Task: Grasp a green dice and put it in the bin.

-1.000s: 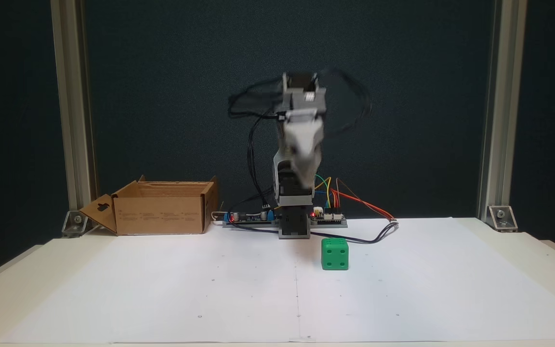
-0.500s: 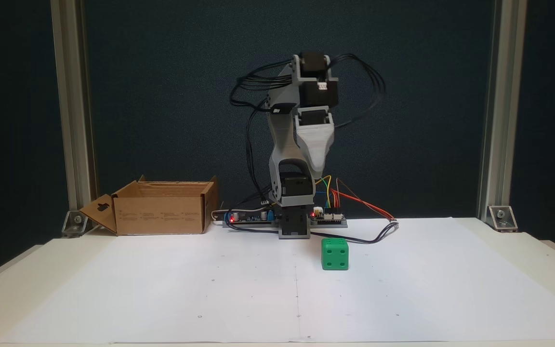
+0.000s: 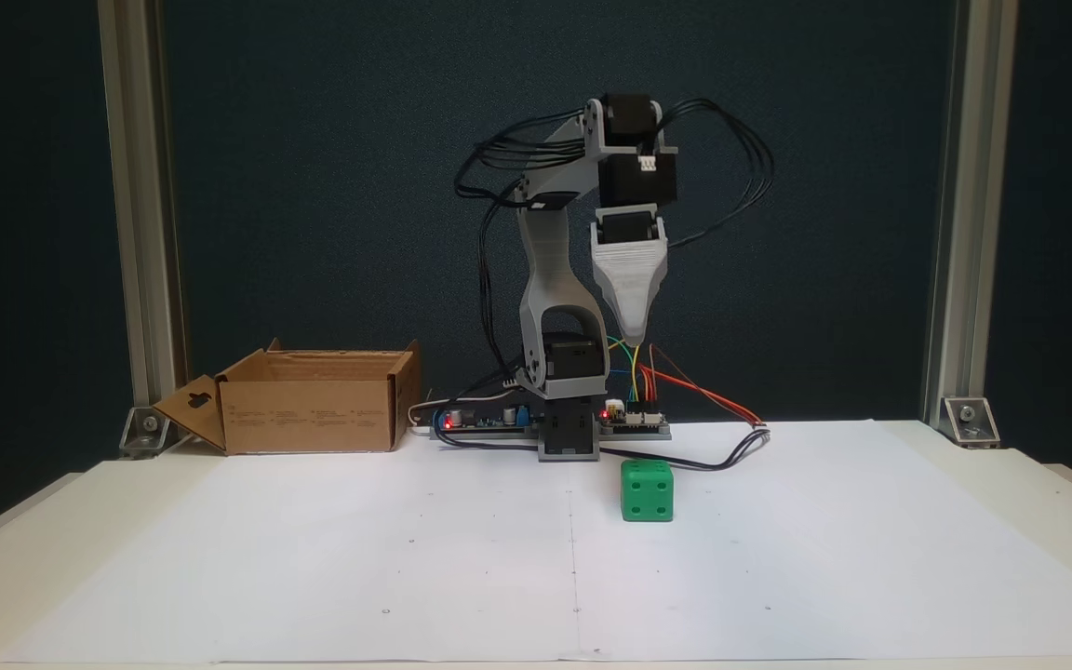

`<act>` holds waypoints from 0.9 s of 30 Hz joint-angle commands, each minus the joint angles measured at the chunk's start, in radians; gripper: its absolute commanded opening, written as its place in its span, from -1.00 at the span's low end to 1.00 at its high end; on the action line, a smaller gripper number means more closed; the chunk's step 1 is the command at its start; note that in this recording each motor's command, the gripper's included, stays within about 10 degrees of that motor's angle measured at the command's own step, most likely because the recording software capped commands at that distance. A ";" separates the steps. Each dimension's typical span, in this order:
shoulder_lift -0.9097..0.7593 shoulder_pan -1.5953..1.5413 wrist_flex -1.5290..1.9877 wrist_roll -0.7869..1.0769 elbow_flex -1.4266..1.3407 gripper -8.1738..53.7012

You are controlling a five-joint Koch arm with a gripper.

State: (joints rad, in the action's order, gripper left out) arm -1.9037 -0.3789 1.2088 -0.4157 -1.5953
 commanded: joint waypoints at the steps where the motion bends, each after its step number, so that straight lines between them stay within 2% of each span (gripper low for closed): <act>1: 0.003 0.000 0.015 -0.061 0.055 0.64; 27: 0.055 0.003 -0.175 -0.098 -0.252 0.64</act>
State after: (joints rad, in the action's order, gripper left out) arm -1.8484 -0.3758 1.0492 -0.4464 -1.8653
